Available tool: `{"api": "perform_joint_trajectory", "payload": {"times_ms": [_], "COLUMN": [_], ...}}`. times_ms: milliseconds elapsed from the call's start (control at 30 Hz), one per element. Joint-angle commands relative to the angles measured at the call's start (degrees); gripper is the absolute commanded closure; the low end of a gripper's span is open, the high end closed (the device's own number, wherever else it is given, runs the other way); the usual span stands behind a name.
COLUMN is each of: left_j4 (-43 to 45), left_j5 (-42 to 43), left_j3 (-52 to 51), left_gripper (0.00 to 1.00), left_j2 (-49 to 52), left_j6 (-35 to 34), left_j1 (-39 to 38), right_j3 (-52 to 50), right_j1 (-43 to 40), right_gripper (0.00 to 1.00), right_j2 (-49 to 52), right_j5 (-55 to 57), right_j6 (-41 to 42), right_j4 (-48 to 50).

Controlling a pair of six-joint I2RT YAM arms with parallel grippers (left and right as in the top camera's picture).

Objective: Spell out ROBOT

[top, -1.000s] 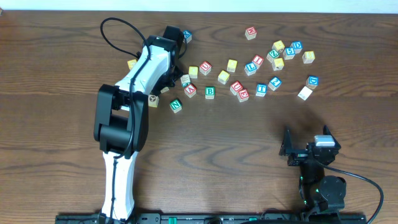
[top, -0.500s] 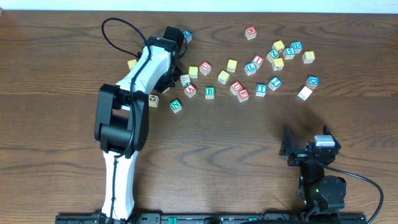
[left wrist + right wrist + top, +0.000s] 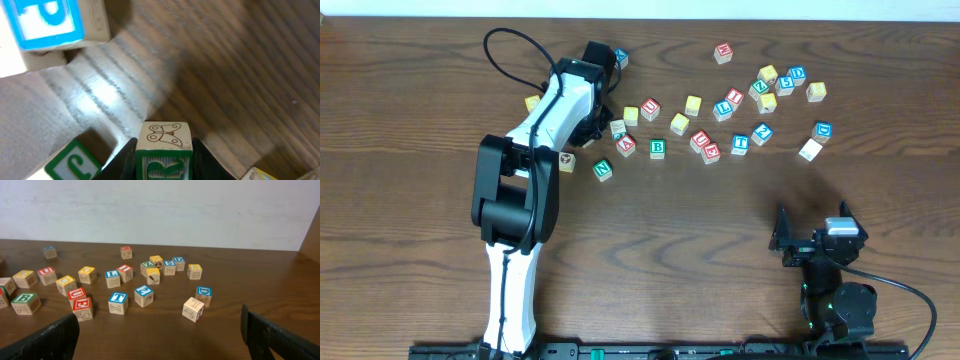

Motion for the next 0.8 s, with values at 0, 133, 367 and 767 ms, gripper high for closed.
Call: {"api": "perform_joint_trajectory", "payload": {"times_ms": [0, 133, 367, 767], "left_j4": [0.6, 0.7, 0.5, -3.9], "left_j5": [1.6, 1.6, 1.6, 5.1], "left_j3": [1.0, 1.1, 1.2, 1.2], "left_gripper": [0.76, 0.78, 0.79, 0.81], "left_j2": [0.3, -0.7, -5.1, -16.2], "left_j6": [4.9, 8.2, 19.3, 39.8], "left_j1": [0.1, 0.1, 0.1, 0.0], "right_j3": [-0.1, -0.1, -0.1, -0.1], "right_j1": [-0.4, -0.4, -0.4, -0.4], "right_gripper": [0.01, 0.01, 0.01, 0.01], "right_j2": [-0.2, -0.2, -0.2, -0.2], "right_j5": [-0.1, -0.1, -0.1, -0.1], "right_j6": [-0.7, -0.7, -0.6, -0.7], "right_j4": [-0.2, -0.2, -0.2, -0.2]}}
